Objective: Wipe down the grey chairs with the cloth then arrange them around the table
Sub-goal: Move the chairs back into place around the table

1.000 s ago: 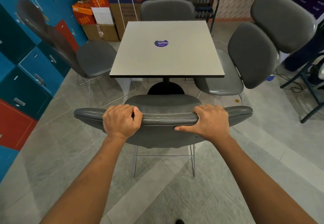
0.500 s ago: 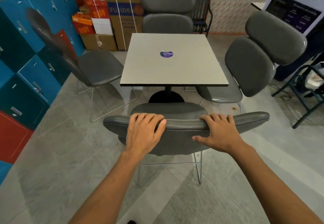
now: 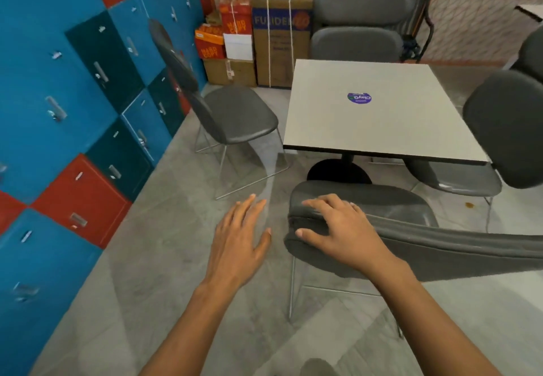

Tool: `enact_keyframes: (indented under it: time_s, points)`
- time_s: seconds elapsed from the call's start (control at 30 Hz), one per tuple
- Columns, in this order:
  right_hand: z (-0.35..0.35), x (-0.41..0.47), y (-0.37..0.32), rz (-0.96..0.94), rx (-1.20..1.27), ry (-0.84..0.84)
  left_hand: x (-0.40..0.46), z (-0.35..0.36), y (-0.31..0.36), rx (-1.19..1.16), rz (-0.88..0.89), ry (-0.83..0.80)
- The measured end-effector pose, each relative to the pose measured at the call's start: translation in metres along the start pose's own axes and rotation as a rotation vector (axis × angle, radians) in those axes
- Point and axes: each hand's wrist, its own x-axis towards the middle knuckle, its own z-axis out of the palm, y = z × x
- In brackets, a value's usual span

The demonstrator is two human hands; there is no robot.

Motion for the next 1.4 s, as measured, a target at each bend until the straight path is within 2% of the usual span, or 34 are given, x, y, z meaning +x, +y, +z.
enact_keyframes:
  time_s: [0.2,0.37,0.57,0.93,1.17,1.4]
  points:
    - [0.026,0.071,-0.067,-0.132,0.110,-0.014,0.013,-0.036,-0.051,-0.027,-0.137,0.069]
    - [0.045,0.141,-0.103,-0.120,0.239,-0.047,0.039,-0.048,-0.109,-0.063,-0.240,0.114]
    - [0.058,0.232,-0.125,-0.120,0.303,-0.115,0.111,-0.060,-0.165,-0.085,-0.328,0.105]
    - [0.061,0.373,-0.150,-0.146,0.347,-0.141,0.206,-0.091,-0.248,-0.097,-0.436,0.154]
    - [0.063,0.472,-0.175,-0.142,0.392,-0.072,0.278,-0.100,-0.314,-0.072,-0.444,0.153]
    - [0.064,0.598,-0.232,-0.145,0.370,0.018,0.397,-0.133,-0.406,-0.118,-0.351,0.187]
